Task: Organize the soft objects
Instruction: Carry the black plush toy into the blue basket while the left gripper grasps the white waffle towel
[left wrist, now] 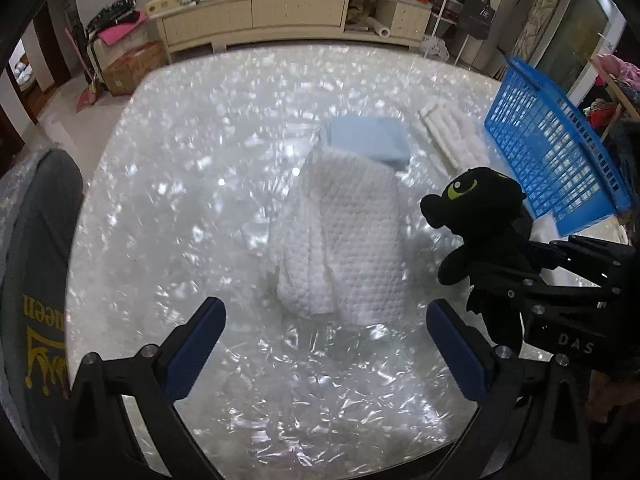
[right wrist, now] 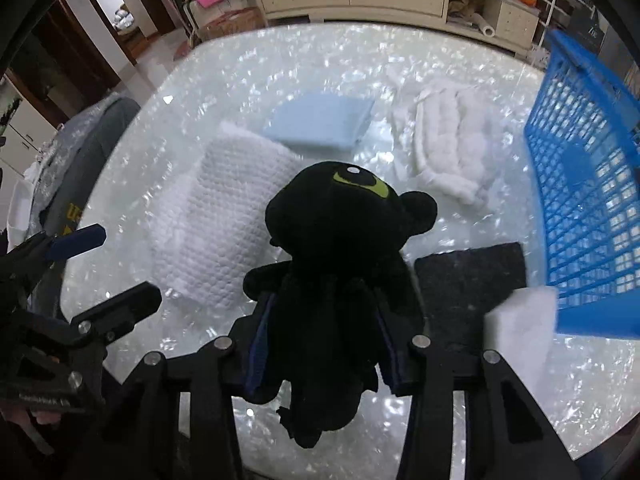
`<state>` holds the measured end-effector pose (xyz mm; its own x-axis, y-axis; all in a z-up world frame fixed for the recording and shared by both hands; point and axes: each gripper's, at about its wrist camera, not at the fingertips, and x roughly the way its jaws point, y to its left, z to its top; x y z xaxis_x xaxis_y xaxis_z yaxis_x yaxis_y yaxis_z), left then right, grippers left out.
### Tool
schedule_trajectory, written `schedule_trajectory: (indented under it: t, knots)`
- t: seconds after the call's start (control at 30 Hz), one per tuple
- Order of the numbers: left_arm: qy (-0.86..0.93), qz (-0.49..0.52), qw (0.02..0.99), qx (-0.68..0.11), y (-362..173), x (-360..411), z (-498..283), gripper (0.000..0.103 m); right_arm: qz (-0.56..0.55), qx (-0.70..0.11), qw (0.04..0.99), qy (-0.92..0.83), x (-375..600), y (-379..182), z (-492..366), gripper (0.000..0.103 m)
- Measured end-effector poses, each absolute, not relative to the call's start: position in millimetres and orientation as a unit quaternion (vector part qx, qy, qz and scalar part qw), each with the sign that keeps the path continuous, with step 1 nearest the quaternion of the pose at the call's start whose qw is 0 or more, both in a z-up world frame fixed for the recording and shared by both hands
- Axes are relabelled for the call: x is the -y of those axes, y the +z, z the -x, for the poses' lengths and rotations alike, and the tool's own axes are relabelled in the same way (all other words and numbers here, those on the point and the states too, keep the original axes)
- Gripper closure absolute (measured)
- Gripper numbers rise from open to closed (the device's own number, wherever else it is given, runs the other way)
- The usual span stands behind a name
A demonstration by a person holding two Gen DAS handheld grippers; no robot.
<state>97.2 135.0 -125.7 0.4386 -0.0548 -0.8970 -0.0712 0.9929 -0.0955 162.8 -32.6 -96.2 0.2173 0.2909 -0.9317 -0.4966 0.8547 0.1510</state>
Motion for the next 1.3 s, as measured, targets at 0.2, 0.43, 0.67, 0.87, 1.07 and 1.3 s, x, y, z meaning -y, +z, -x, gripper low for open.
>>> schedule_trajectory:
  t: [0.2,0.43,0.67,0.87,1.07,1.3]
  knots:
    - [-0.006,0.038,0.851,-0.523,-98,-118,-100,0.002,0.08,-0.557,0.783,0.266,44,-66,-159,0.06]
    - [-0.014,0.036,0.855,-0.517,-75,-108,-108,0.006,0.071,-0.538,0.796,0.268,50,-26,-171,0.06]
    - [-0.023,0.027,0.857,-0.515,-65,-99,-123,0.01,0.064,-0.516,0.814,0.26,77,13,-193,0.06]
    - [-0.021,0.021,0.853,-0.52,-78,-94,-136,0.01,0.043,-0.492,0.839,0.229,123,41,-212,0.06]
    - [-0.021,0.022,0.843,-0.537,-100,-91,-144,0.013,0.024,-0.49,0.851,0.189,163,45,-232,0.059]
    - [-0.014,0.024,0.831,-0.555,-126,-96,-154,0.016,0.023,-0.505,0.849,0.154,187,28,-248,0.059]
